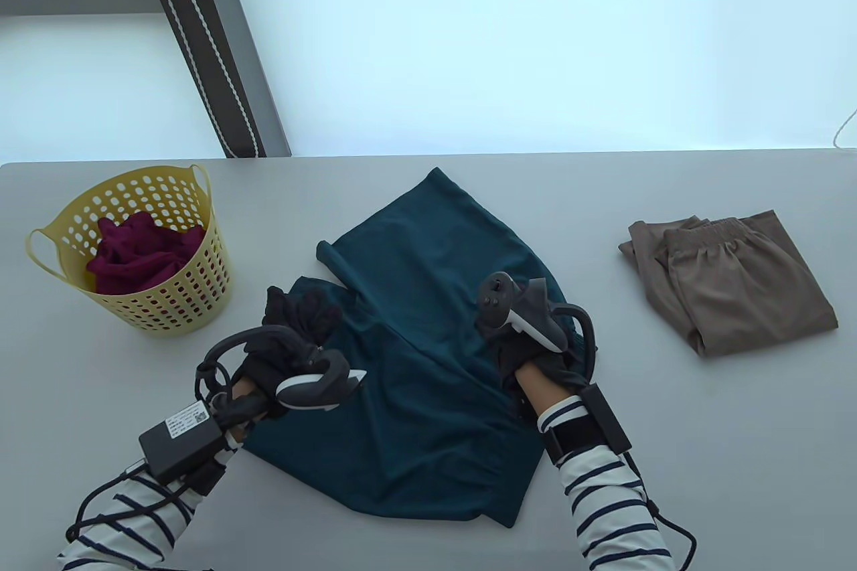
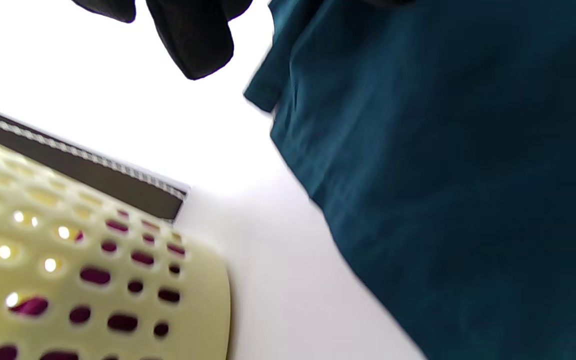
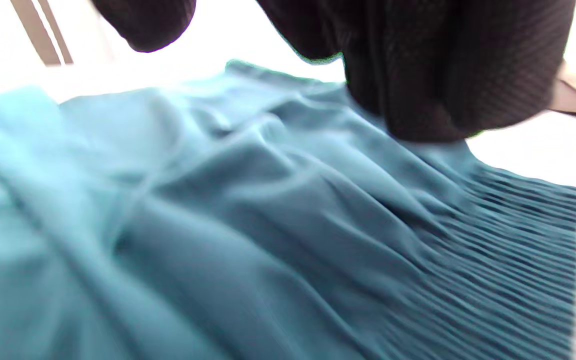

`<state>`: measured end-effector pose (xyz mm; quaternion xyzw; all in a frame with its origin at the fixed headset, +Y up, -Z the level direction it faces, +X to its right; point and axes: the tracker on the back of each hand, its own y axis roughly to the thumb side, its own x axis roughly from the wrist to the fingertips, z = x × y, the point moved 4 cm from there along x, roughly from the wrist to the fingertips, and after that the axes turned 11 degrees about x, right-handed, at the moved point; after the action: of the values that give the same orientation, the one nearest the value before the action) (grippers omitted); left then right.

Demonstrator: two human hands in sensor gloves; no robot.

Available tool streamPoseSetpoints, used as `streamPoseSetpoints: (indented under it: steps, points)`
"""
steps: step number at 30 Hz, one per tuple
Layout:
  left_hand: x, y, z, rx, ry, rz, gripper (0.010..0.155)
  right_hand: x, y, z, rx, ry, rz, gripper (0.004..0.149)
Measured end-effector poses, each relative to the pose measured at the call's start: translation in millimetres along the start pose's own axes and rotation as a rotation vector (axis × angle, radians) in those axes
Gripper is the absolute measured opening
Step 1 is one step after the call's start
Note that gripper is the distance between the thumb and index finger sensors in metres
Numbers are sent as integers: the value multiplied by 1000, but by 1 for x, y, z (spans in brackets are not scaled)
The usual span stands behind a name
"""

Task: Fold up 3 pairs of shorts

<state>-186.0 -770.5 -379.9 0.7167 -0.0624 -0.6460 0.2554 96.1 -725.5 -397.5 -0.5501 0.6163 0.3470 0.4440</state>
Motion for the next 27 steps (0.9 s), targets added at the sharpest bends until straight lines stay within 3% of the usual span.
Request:
streamPoseSetpoints:
  steps: [2,4,5,8,12,14,16,21,25,27]
  points:
    - [10,5,12,9,-64,42,53,1,-3,-25,-103,144,-13,72]
    - [3,-1,14,-3,8,13,52,7,-1,-51,-147,250,12,74]
    - [0,-1,17,-25,0,52,51,8,3,-49,-256,131,-12,76]
    - [-19,2,33,-100,-16,150,55,23,7,-54,-308,170,-40,80]
    - [-50,11,55,-235,2,274,67,48,-4,-49,-140,83,-99,86]
    - [-65,19,69,-392,22,344,73,61,-16,-63,-35,110,-126,83]
    - [-76,28,83,-475,11,350,76,67,-23,-71,129,180,-113,80]
    - [-81,35,90,-438,58,309,81,66,-25,-69,131,163,-112,81]
    - [-81,35,90,-449,54,308,80,61,-27,-63,164,133,-74,86]
    - [-81,36,91,-449,59,306,81,49,-27,-49,235,43,10,87]
